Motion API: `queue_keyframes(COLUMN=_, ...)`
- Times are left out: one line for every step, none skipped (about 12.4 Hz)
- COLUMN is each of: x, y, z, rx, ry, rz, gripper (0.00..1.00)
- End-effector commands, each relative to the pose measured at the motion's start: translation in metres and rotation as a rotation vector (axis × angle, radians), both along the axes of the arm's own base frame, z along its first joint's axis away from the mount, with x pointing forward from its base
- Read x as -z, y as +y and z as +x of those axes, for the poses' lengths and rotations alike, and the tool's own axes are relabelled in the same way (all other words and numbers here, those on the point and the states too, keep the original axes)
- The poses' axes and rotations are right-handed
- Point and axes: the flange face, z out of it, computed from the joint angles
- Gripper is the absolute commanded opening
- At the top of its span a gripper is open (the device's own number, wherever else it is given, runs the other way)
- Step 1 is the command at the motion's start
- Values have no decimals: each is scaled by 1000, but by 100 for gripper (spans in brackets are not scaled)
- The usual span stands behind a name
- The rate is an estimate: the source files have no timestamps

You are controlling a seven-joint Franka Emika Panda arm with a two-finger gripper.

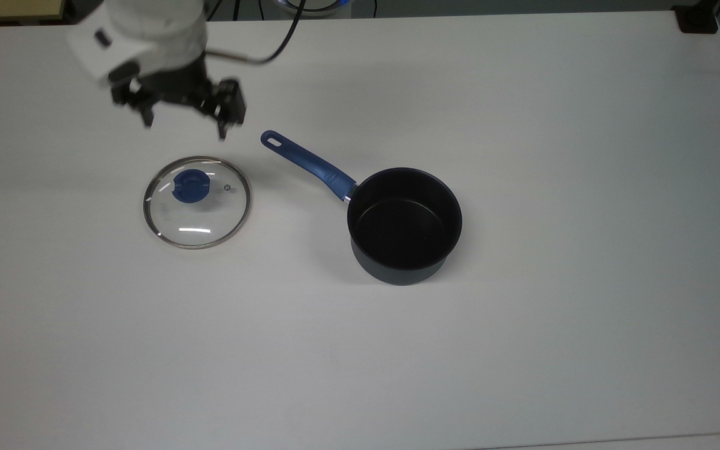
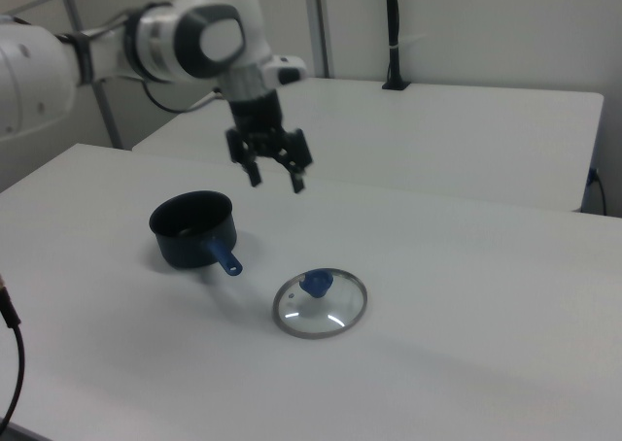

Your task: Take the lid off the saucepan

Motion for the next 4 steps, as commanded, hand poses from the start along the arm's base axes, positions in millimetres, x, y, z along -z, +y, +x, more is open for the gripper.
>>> queue_keyframes(x=-24, y=37, z=-25, rx=-18, ry=38, rz=8, gripper=100)
queue_keyframes(x=-31, y=41, z=-27, rx=-22, ry=29, rz=6, gripper=100)
queue_keyframes(x=-38, y=43, z=-30, rx=-21, ry=16, rz=16, gripper=100)
queue_keyframes(x=-39, y=44, z=-30, rx=-18, ry=11, rz=38, gripper=100)
